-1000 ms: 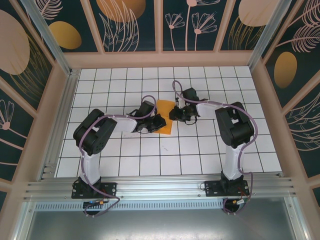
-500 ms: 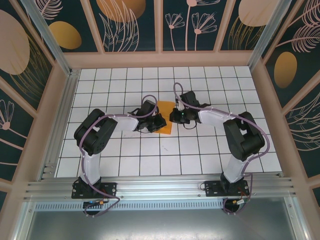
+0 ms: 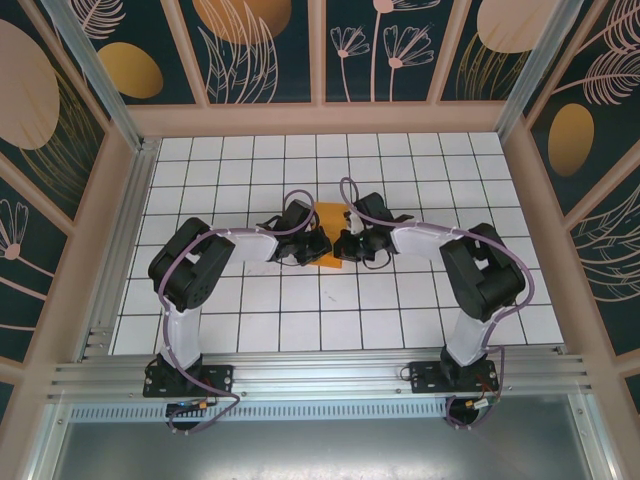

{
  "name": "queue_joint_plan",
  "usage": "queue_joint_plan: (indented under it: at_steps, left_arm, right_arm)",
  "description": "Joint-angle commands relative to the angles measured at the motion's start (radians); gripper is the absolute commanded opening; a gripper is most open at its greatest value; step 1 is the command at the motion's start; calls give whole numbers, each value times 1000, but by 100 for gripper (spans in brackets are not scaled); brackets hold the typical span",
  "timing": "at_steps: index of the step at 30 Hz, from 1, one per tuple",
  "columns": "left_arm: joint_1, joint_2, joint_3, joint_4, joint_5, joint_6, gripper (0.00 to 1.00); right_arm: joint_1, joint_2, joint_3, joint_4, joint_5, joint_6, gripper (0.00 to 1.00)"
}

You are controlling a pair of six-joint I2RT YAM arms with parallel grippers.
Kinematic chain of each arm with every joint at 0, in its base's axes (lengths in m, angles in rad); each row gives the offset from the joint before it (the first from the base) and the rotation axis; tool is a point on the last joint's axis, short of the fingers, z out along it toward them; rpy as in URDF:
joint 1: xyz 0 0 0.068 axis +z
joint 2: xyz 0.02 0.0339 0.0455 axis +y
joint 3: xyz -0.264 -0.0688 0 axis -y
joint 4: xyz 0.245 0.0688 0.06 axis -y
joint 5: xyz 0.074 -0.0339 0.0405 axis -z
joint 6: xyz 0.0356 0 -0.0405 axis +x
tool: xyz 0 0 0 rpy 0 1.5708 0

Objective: Fold a paper plane with a square sheet of paper (pick it up from the middle)
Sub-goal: Fold the triangle a second time at the center of the table.

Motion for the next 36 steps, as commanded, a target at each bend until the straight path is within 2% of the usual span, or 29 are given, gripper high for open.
queue_joint_plan:
  at_steps: [1, 15, 23, 28, 36]
  left_arm:
    - [-2, 18, -5, -73, -46, -18, 8]
    - [-3, 13, -26, -58, -52, -28, 6]
    - [-3, 11, -35, -46, -54, -34, 6]
    - [-3, 11, -43, -33, -52, -39, 6]
    - [-3, 10, -42, -30, -49, -42, 5]
  right_arm:
    - [15, 28, -4, -18, -15, 1, 2]
    - [14, 56, -36, -69, 31, -1, 3]
    - [7, -28, -89, -153, -8, -49, 4]
    - [3, -83, -68, -103, -15, -21, 4]
    - [6, -3, -12, -22, 12, 26, 2]
